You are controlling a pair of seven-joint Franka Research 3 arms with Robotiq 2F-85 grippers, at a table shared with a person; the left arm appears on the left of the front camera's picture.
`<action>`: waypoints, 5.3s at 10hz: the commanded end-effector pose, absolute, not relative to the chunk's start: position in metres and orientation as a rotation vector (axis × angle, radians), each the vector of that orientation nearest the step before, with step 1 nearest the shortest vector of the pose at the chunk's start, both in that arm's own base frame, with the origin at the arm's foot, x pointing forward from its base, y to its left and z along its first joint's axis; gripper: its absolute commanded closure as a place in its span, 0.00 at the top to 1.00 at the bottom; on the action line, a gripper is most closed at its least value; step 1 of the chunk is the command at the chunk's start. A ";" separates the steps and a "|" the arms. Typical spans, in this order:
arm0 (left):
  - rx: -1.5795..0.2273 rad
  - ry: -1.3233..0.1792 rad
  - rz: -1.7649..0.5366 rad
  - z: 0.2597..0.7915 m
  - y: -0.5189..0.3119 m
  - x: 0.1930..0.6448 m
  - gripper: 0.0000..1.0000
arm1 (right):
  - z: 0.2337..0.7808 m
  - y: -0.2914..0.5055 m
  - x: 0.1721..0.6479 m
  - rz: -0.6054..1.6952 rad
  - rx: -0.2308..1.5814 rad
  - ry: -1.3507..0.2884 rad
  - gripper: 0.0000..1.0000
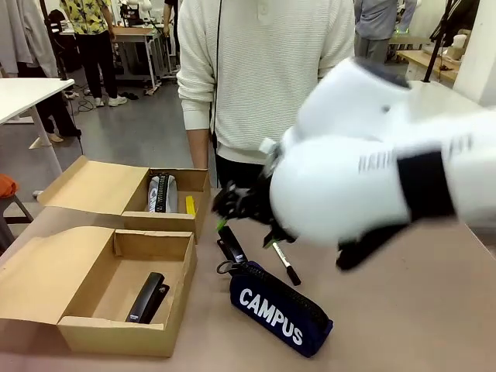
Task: Place items inside the box.
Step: Pick up a Pencil pouch or Stapler and place it inside the Mailer Box closest to the robot.
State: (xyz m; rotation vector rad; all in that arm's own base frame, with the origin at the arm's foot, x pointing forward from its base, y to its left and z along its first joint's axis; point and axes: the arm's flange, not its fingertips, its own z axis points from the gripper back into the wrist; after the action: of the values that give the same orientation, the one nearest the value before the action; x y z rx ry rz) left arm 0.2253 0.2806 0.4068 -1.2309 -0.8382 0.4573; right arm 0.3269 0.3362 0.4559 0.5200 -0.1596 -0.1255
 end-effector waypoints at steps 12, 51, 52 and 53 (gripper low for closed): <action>-1.238 -0.867 0.443 0.407 0.277 0.225 1.00 | 0.388 -0.099 0.343 -0.269 1.539 0.059 1.00; -1.238 -0.867 0.443 0.407 0.277 0.225 1.00 | 0.329 0.337 0.289 0.736 0.126 -0.054 0.40; -1.238 -0.867 0.443 0.407 0.277 0.225 1.00 | 0.329 0.337 0.288 0.737 0.122 -0.054 0.40; -1.238 -0.867 0.443 0.407 0.277 0.225 1.00 | 0.329 0.337 0.288 0.735 0.125 -0.056 0.00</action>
State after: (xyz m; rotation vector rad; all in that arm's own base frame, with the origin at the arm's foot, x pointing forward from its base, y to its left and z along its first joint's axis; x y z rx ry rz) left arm 0.2260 0.2799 0.4070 -1.2305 -0.8360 0.4551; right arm 0.2910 0.3353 0.3288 0.1236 -0.0515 0.7632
